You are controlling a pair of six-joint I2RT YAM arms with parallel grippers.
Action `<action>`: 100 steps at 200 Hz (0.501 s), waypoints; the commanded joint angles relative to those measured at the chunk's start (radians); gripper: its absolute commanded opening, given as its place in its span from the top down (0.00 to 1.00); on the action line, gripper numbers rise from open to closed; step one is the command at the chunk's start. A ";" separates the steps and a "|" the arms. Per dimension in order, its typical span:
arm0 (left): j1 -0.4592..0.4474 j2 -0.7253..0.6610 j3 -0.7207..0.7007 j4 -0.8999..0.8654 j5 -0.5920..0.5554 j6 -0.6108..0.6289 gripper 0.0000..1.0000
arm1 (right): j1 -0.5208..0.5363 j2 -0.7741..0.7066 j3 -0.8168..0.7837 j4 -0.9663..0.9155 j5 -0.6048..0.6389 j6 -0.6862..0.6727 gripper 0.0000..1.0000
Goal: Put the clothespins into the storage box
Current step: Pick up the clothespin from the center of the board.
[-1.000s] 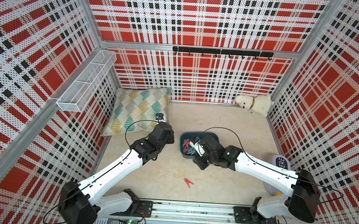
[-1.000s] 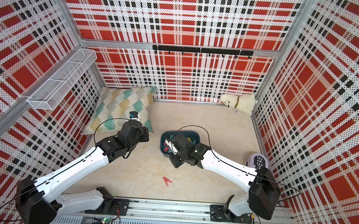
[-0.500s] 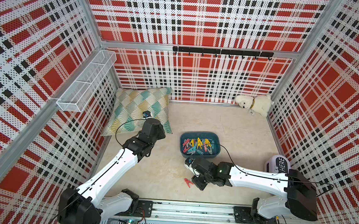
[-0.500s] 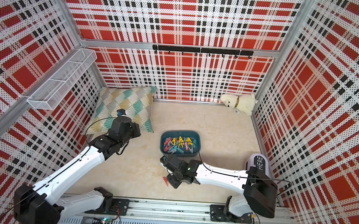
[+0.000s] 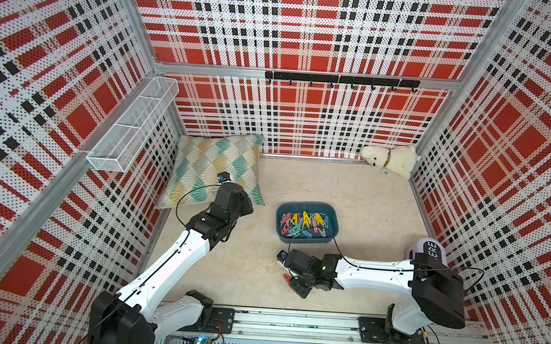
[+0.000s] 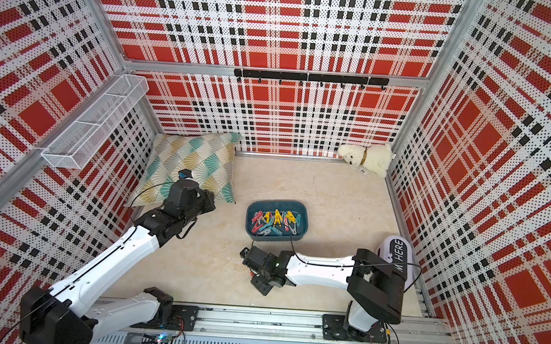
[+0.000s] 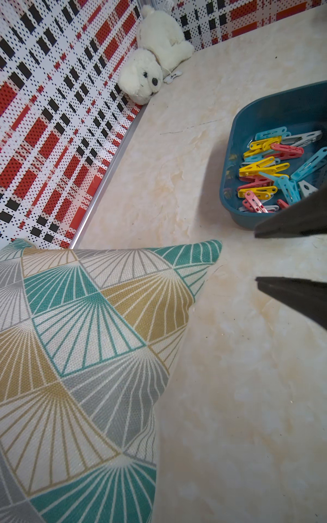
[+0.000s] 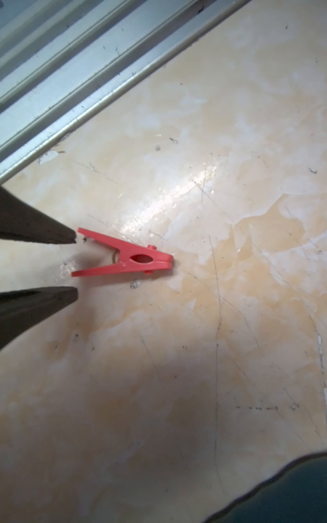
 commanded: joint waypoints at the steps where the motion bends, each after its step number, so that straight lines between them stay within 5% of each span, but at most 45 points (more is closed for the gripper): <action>1: -0.001 0.004 0.024 -0.003 -0.002 0.004 0.70 | 0.004 0.035 0.011 0.020 0.022 -0.003 0.70; 100: -0.044 0.052 0.050 -0.013 -0.038 0.021 0.70 | 0.004 0.041 -0.004 0.056 0.053 0.006 0.99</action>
